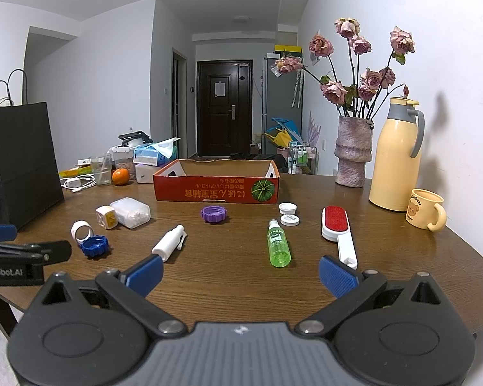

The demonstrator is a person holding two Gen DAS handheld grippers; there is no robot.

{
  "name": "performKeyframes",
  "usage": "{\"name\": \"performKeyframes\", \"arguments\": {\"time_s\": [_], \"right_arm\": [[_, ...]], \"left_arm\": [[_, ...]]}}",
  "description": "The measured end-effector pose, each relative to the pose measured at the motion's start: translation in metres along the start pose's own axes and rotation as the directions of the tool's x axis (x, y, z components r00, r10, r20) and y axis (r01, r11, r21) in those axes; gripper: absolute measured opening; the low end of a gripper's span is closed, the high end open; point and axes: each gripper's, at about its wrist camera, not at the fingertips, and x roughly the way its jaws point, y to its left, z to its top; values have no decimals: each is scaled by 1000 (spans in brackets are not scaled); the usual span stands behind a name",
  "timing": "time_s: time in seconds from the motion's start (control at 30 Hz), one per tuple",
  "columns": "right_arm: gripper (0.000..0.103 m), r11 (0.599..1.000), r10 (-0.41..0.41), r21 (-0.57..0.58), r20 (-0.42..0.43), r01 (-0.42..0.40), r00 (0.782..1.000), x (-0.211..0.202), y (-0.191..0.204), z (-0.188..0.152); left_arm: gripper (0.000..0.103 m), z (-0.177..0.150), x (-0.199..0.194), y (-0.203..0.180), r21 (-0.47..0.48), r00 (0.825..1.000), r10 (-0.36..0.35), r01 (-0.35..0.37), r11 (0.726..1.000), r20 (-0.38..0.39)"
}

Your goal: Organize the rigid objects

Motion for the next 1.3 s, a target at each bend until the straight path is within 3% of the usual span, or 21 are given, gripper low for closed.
{"name": "performKeyframes", "arguments": {"time_s": [0.77,1.3], "right_arm": [[103,1000,2,-1,-2,-2,1000,0,1,-1],[103,1000,-26,11,-10,26,1000,15,-13,16]], "left_arm": [[103,6,1,-4,-6,1000,-4,4,1000,-20],[103,24,23,-17,0,999,-21,21,1000,-41]]}}
